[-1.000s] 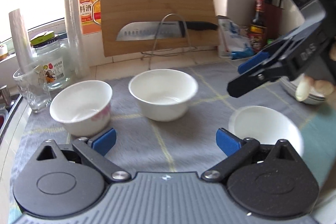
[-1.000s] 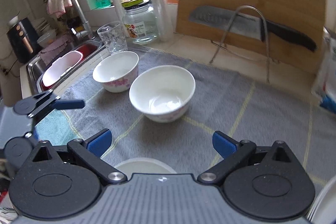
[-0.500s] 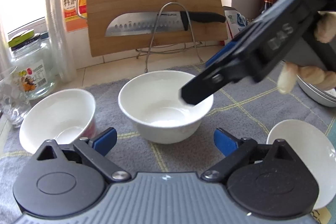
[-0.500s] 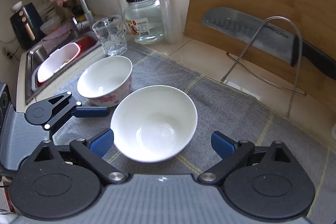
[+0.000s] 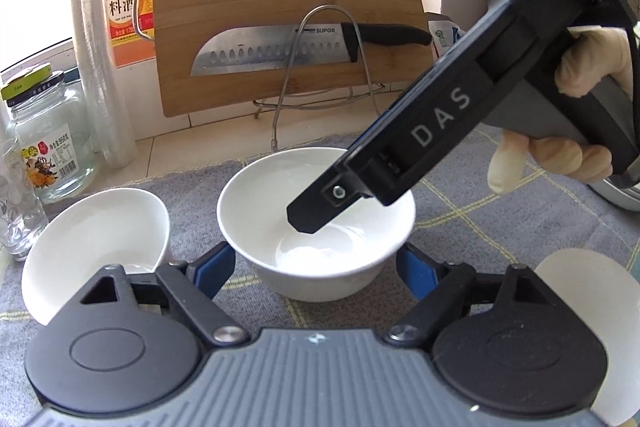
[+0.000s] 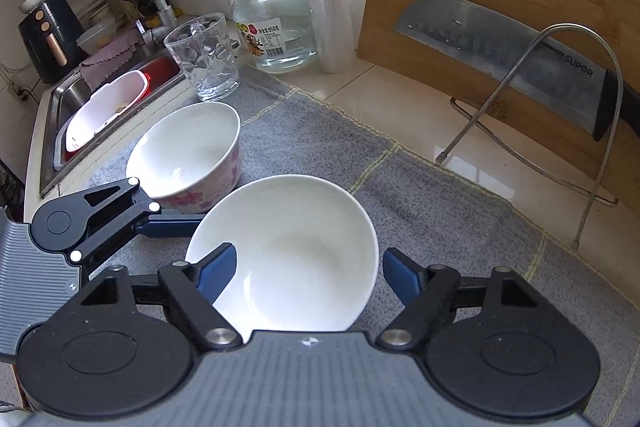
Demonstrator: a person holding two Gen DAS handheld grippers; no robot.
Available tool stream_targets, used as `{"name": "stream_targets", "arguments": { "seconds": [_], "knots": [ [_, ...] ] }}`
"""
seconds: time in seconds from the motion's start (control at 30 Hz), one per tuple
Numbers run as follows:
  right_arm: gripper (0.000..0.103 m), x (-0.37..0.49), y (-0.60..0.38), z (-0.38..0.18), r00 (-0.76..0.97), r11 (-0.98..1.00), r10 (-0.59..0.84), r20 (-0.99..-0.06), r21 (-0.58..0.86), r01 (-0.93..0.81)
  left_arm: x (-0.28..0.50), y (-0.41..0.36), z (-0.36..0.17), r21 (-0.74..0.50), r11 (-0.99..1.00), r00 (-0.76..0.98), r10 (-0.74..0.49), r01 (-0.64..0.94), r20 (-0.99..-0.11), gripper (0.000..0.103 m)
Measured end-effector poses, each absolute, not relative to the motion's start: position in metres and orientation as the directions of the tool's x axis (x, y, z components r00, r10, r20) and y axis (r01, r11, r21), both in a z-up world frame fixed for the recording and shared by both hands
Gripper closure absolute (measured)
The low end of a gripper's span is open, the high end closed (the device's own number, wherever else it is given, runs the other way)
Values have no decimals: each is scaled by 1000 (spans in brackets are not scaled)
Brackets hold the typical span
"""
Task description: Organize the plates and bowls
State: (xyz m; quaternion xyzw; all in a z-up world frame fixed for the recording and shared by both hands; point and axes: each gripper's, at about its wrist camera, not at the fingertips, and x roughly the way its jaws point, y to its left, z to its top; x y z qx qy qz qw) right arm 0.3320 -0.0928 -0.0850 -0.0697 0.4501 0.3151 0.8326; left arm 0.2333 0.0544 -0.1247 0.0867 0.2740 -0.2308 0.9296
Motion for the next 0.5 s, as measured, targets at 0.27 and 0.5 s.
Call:
{"name": "stream_targets", "arguments": {
  "seconds": [0.27,0.5],
  "knots": [
    [26,335,-93,-86,386,791,470,-794,186,-582,233,55,-126,32,876,742,-387,481,-547,17],
    [27,334,-96,-85,381,800,469,-797,200,-566,233,54,-123,35,867,732,-397,497,-553,17]
  ]
}}
